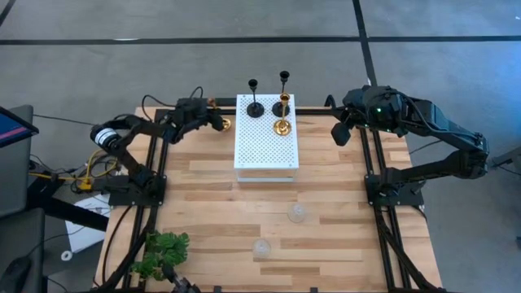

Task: Pick & Place candle stick holders
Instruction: Put the gold candle holder on the shelf

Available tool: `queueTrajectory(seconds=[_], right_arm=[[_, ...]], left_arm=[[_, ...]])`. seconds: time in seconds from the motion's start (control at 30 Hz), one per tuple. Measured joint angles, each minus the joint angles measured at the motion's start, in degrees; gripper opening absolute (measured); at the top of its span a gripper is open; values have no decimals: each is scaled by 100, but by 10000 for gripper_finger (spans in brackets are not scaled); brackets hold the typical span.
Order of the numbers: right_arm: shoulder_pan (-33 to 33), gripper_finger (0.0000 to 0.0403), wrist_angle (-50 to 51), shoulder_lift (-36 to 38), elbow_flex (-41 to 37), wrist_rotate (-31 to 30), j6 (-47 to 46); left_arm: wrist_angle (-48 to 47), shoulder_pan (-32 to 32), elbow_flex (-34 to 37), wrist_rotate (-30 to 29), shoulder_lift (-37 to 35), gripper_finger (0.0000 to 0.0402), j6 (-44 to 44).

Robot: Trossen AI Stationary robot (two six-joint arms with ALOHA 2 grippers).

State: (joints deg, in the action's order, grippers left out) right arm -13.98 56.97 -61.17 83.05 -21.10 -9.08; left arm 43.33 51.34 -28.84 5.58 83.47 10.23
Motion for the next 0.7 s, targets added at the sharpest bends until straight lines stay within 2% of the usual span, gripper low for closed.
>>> queueTrajectory(seconds=[0.1,0.2,0.33,0.5,0.6,0.7], right_arm=[[1,0,1,0,0,0,1],[0,0,2,0,0,-2,13],[2,0,2,0,1,0,44],[0,0,2,0,2,-1,50],[0,0,2,0,0,-2,48],[1,0,2,0,2,0,48]], left_arm=[[-266,-129,7,-225,-277,17,19],[-1221,-185,7,-619,-844,13,-92],[-2608,-299,9,-964,-1900,13,-233],[-3636,-519,-10,-1247,-3327,13,-185],[-4304,-710,-223,-1459,-3984,13,9],[-4829,-937,-616,-1528,-4355,13,222]])
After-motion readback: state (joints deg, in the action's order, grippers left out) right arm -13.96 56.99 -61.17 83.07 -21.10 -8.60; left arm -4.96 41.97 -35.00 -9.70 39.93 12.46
